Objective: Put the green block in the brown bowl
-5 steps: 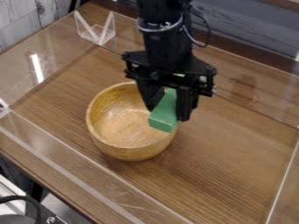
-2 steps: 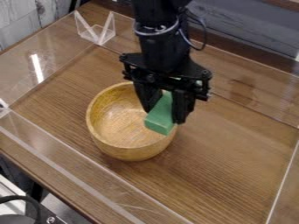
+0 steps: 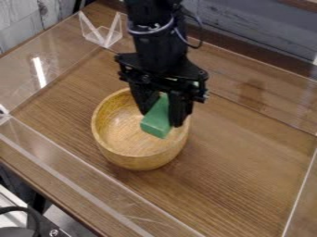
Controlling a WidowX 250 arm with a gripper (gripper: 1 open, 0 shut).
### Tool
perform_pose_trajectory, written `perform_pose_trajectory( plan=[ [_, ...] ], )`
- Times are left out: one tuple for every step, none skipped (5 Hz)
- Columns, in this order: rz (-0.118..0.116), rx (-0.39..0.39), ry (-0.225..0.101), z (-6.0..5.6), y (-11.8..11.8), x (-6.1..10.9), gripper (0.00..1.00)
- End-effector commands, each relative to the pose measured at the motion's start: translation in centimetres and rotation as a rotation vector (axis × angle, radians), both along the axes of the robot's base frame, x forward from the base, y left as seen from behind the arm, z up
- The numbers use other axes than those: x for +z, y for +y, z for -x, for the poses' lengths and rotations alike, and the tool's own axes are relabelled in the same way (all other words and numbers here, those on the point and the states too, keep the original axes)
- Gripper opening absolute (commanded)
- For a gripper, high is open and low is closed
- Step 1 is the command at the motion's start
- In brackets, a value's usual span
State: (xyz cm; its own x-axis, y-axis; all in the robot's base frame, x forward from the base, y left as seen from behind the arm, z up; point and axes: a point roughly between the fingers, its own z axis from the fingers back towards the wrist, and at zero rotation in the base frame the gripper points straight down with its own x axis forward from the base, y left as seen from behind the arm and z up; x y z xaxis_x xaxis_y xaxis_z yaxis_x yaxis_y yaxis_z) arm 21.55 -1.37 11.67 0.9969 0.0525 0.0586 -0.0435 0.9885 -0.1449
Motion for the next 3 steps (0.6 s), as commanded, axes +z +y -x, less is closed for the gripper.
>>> perform_pose_trajectory(
  plan=[
    [-0.003,-0.001,-0.054,-0.35,0.73,0.84,0.00],
    [-0.004,-0.001,-0.053,-0.34,1.20,0.38,0.00],
    [-0.004,-0.002,-0.050,-0.33,1.60,-0.08,0.00]
  ],
)
